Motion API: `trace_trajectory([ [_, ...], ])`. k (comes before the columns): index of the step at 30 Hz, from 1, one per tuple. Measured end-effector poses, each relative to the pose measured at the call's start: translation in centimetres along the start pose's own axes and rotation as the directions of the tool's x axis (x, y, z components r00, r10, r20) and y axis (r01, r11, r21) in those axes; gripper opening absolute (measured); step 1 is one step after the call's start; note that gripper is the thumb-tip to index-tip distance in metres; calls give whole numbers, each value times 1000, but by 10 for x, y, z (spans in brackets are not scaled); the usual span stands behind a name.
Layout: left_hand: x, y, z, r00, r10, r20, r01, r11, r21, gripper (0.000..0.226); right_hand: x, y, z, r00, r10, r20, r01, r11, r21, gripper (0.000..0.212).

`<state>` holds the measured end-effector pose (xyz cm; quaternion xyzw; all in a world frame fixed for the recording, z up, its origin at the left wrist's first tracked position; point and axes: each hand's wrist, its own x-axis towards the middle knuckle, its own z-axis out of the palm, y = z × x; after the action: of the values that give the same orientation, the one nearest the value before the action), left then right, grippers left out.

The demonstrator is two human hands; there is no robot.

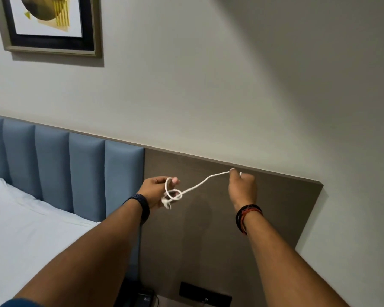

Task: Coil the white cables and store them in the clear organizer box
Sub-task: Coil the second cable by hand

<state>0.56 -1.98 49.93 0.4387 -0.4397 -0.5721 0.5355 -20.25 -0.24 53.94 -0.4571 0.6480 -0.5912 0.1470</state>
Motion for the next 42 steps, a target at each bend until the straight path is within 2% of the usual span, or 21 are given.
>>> trace_trajectory([
  [2,1,3,4,999,-14,-37,10,993,-121,19,-1,0,0,1000,1,-19,-2,1000,-29,45],
  [5,3,6,6,971,-31,-235,19,998,-55,18,3,1,-5,991,72,-111,-70,997,14,43],
  [10,9,-1,-14,810,-107,-576,80,994,-73,6,5,1,-14,944,116,-310,-98,992,75,40],
  [12,10,-5,-19,775,-72,-628,137,989,56,13,2,-1,-12,927,115,-356,-89,992,88,40],
  [13,10,-8,-20,767,30,-641,163,957,239,15,1,-2,-12,913,136,-384,-103,989,105,40],
  [14,10,-10,-22,775,196,-601,171,851,497,17,1,-3,-13,895,164,-416,-123,985,124,39],
  [16,8,-12,-23,823,498,-272,81,371,925,23,3,-3,-18,855,245,-458,-174,966,191,36],
  [17,5,-14,-21,836,537,-109,15,177,984,28,5,-2,-20,832,299,-468,-202,948,247,34],
  [18,4,-17,-20,849,525,-58,8,98,995,33,5,-3,-23,814,345,-467,-224,929,296,33],
  [19,6,-18,-21,867,481,-131,74,136,988,33,5,-3,-23,809,363,-463,-231,919,319,33],
  [20,6,-18,-21,874,389,-291,165,326,931,31,5,-3,-22,814,343,-470,-210,927,312,34],
  [21,7,-18,-22,880,205,-429,252,564,786,31,4,-3,-19,822,304,-481,-175,940,293,36],
  [22,8,-19,-22,894,-16,-448,308,748,587,31,5,-3,-17,825,276,-492,-151,948,280,38],
  [23,8,-19,-21,910,-189,-370,342,846,409,31,6,-3,-18,826,275,-491,-148,948,282,39],
  [25,9,-23,-24,957,-225,-182,267,930,254,32,11,-2,-22,852,291,-435,-190,946,261,38],
  [27,7,-22,-23,989,-149,-19,151,980,131,32,15,1,-26,898,257,-358,-205,963,176,36],
  [29,6,-17,-19,987,-117,108,130,984,-122,31,14,3,-26,923,220,-316,-192,974,116,34],
  [32,8,-11,-8,990,-84,109,120,918,-378,11,9,5,-25,918,241,-316,-224,970,90,33],
  [35,3,0,1,981,-188,53,194,900,-391,20,7,7,-28,899,269,-346,-250,963,100,33],
  [38,8,4,2,949,-310,-57,280,912,-301,54,7,7,-29,892,267,-365,-241,964,115,34],
  [42,7,-1,7,918,-360,-166,331,926,-182,20,9,5,-28,877,271,-396,-240,962,127,38],
])
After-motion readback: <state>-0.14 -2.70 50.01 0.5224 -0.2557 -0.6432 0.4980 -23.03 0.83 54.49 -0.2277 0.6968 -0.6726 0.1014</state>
